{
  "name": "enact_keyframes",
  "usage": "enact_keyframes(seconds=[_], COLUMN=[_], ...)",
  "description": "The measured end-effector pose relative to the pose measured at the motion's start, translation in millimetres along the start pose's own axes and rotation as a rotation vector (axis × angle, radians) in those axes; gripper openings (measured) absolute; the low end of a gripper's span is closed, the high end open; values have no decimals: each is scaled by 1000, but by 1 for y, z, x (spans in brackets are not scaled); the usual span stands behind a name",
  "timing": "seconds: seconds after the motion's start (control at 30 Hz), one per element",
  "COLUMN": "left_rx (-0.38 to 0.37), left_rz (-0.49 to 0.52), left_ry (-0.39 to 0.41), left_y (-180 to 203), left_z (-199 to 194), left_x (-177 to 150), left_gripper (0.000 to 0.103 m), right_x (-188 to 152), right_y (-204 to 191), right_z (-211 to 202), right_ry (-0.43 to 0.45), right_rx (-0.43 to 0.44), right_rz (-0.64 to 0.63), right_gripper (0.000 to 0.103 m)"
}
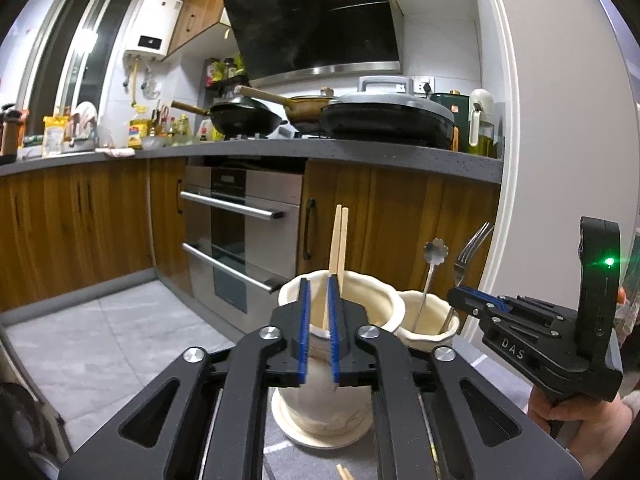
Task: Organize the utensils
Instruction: 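Drop the chopstick into the tall cup while the right tool drops the fork into the small cup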
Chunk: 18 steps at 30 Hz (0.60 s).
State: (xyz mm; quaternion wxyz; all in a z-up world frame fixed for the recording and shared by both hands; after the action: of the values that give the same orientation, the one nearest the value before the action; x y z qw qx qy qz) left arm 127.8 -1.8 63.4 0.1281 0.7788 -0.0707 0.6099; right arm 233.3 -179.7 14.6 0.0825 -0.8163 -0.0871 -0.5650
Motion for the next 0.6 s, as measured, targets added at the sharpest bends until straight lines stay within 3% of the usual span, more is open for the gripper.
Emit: enact_keyframes(seconds=[0.17,0.37,0.6], left_rx=[2,2,0], left_rz=[-14,-33,-34], left_ry=[1,-1,-1], left_y=[-2,-4,-4], left_z=[0,0,1], left_x=[-1,-3,-3], left_gripper=[16,26,28], right_x=[1,3,2], right_y=[4,7,7], right_z=[1,3,5], right_ry=[-5,-6,-13], right_rx=[-8,-32,-31], right_rz=[11,33,35], right_gripper=[6,6,6])
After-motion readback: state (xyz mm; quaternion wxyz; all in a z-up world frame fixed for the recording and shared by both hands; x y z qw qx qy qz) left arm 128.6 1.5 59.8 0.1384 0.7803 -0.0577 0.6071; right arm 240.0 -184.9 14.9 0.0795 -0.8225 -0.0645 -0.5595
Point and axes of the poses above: each gripper's, at about its wrist camera, not at the fingertips, and z roughly the way its jaws point, y to its right, x to its top, the point moved 3 cm from there along z, roughly the way its jaws point, and after that the axes turned 9 degrees about -x, right-handed, at the moved point
